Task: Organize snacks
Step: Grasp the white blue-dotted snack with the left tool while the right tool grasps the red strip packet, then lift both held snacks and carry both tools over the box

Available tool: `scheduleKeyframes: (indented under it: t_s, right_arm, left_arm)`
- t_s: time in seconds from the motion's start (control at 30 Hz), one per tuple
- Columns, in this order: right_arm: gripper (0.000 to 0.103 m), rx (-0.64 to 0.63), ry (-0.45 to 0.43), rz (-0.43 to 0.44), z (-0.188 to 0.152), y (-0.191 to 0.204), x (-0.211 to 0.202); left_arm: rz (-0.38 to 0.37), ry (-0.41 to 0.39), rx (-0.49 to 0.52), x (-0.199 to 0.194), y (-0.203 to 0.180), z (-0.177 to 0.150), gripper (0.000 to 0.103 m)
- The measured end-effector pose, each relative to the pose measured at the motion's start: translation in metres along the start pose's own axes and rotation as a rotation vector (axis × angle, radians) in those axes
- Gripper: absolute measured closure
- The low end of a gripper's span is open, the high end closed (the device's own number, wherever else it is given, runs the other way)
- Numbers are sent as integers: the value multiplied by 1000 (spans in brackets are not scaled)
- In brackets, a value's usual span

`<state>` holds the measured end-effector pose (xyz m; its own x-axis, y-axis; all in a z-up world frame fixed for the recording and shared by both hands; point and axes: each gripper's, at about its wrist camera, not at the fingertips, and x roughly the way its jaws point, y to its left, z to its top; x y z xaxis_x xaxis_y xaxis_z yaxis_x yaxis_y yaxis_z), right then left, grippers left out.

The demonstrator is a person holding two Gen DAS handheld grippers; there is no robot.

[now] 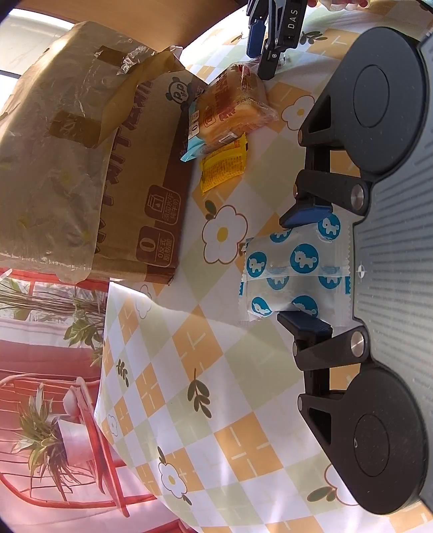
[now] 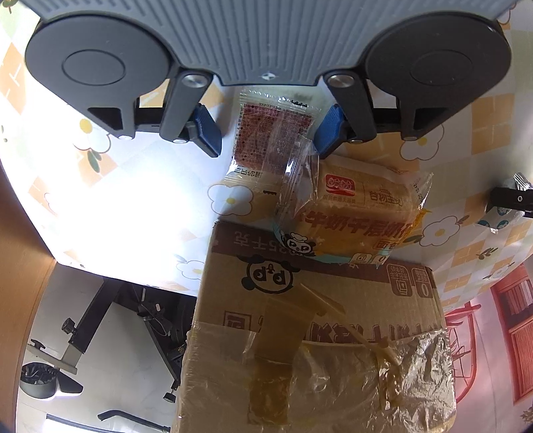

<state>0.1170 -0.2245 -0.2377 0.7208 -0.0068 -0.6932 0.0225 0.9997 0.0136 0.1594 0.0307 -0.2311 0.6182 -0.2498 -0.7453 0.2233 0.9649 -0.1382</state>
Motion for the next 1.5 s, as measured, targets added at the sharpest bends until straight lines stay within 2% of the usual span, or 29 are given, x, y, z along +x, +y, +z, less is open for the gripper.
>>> scheduleKeyframes:
  t_s: [0.13,0.27,0.47,0.7,1.5]
  right_arm:
    - [42,14,-14,1,-1,0,0]
    - [57,16,-10,12,-3,-2,-6]
    - [63,15,-6,37,-12,-5,-23]
    - [65,28,-81,21,-9,-10,-50]
    - [65,-65,-300,52,65,2,-99]
  left_arm:
    - [9,-2,10,1,-1,1,46]
    - [-27,0,-4,-2,0,-1,53]
    - [-46,-3,2,-11,-5,-9,55]
    - [-47,-74,42,-29,-18,1,55]
    - [-57,-262,71,-70,-32,60,54]
